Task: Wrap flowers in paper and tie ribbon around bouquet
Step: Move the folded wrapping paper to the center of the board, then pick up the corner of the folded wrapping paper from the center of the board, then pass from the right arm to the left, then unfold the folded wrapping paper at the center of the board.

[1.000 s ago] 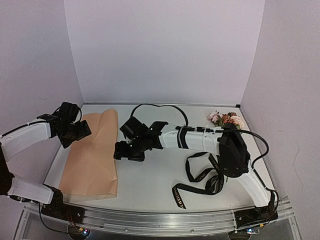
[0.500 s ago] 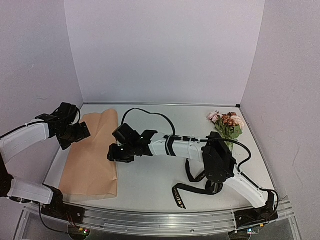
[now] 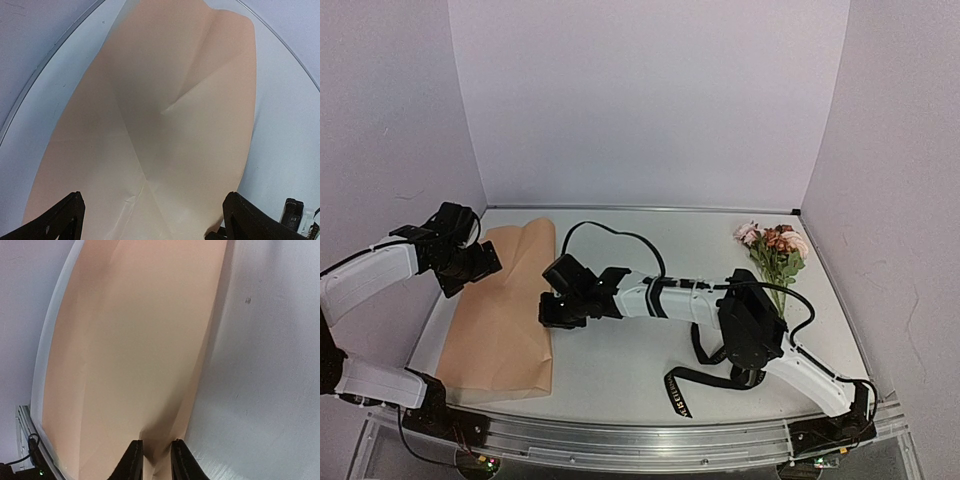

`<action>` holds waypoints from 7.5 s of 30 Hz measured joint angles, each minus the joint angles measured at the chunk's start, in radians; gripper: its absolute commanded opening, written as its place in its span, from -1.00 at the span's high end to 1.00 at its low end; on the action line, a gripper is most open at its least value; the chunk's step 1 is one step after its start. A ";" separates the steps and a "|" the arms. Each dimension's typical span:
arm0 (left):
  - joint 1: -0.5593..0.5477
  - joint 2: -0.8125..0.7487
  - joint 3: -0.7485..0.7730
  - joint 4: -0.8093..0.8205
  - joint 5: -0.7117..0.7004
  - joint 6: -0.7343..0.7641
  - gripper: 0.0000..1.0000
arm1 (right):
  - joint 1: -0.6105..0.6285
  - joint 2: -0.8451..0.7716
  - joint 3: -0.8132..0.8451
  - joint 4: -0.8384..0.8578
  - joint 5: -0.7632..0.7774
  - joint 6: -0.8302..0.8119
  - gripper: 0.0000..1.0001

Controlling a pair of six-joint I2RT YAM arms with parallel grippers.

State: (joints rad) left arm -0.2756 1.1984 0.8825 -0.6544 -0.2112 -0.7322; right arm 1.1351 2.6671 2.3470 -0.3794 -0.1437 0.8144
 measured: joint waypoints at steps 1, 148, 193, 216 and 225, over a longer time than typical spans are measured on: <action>0.000 0.000 0.000 0.000 0.000 0.000 -0.99 | 0.000 0.000 0.000 0.001 0.002 -0.005 0.80; 0.132 -0.074 -0.365 0.183 0.664 -0.205 -0.80 | 0.320 -0.285 -0.452 -0.025 0.907 -0.866 1.00; 0.081 0.002 0.096 0.238 0.702 0.164 1.00 | 0.134 -0.741 -0.656 -0.014 0.588 -0.466 -0.96; -0.570 0.491 0.335 0.259 0.652 0.329 1.00 | -0.183 -1.011 -1.052 -0.056 0.394 0.061 -0.96; -0.579 0.595 0.458 0.377 0.637 0.274 0.48 | -0.281 -1.083 -1.123 -0.056 0.347 0.093 -0.96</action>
State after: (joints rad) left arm -0.8543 1.7930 1.3406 -0.2769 0.4263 -0.4587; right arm 0.8536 1.5836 1.2243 -0.4350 0.2031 0.9077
